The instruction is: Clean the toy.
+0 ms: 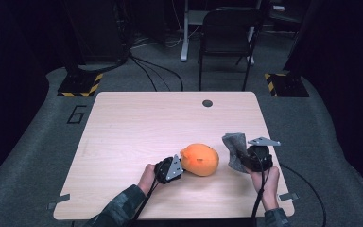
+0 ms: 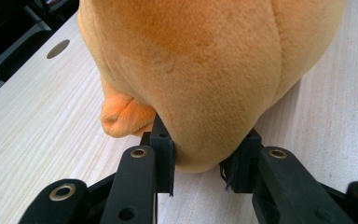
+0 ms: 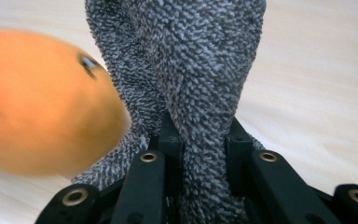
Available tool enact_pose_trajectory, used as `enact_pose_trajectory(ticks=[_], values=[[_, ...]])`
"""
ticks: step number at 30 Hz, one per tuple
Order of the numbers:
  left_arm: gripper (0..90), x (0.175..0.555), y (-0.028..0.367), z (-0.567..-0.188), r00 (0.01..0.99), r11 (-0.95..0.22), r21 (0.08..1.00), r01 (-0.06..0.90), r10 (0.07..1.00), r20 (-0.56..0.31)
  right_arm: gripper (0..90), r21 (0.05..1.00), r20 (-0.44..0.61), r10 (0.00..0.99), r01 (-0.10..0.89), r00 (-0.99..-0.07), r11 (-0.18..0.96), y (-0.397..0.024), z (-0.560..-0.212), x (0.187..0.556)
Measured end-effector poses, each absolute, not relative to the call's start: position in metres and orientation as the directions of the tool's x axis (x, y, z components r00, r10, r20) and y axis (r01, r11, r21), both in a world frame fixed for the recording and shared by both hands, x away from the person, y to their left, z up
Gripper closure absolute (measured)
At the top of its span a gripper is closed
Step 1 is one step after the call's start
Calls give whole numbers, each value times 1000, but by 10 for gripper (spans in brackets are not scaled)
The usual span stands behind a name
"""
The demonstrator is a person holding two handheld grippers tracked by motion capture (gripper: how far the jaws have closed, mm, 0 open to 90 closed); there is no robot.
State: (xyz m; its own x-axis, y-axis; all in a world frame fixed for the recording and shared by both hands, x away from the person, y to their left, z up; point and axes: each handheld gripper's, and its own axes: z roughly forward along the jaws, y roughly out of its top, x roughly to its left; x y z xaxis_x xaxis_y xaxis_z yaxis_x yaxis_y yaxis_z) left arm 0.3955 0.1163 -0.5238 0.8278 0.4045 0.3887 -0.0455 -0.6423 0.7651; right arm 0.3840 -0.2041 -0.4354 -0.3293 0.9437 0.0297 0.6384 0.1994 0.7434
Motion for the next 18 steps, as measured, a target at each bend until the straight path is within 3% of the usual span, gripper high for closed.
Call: enact_pose_trajectory(ticks=[13,18], values=[[725,398,120,-523,834,-589,808,-17,437,336,736,702,24,955,685,-297,196,-219,-456,390],[750,399,121,-512,850,-518,854,51,471,235,734,699,37,962,695,-271,169,-225,-455,390]])
